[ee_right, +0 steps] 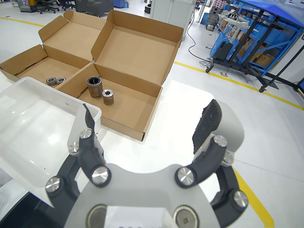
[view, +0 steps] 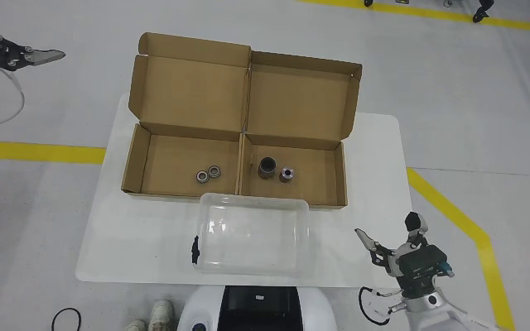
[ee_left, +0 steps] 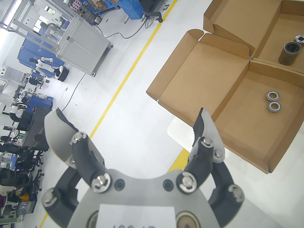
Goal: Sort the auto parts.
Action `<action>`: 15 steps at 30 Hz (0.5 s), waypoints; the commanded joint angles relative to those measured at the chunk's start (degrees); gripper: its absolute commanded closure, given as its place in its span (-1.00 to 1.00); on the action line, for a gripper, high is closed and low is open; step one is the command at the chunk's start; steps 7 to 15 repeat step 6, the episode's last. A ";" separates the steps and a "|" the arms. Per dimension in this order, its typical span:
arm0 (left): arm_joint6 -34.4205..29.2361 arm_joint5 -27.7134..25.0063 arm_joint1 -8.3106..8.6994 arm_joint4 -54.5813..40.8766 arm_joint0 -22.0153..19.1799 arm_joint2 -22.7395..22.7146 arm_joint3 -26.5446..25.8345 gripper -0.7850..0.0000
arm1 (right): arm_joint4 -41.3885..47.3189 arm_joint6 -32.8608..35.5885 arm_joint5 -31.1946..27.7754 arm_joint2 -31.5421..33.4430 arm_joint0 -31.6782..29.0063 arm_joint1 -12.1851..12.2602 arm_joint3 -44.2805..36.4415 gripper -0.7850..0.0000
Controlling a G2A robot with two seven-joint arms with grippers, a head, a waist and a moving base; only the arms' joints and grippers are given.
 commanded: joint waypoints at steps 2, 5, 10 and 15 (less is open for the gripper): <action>0.00 0.00 0.00 0.00 0.00 0.00 0.00 -1.00 | 0.00 0.00 0.00 0.00 0.00 0.00 0.00 -1.00; 0.00 0.00 0.00 0.00 0.00 0.00 0.00 -1.00 | 0.00 0.00 0.00 0.00 0.00 0.00 0.00 -1.00; 0.00 0.00 0.00 0.00 0.00 0.00 0.00 -1.00 | 0.00 0.00 0.00 0.00 0.00 0.00 0.00 -1.00; 0.00 0.00 0.00 0.00 0.00 0.00 0.00 -1.00 | 0.00 0.00 0.00 0.00 0.00 0.00 0.00 -1.00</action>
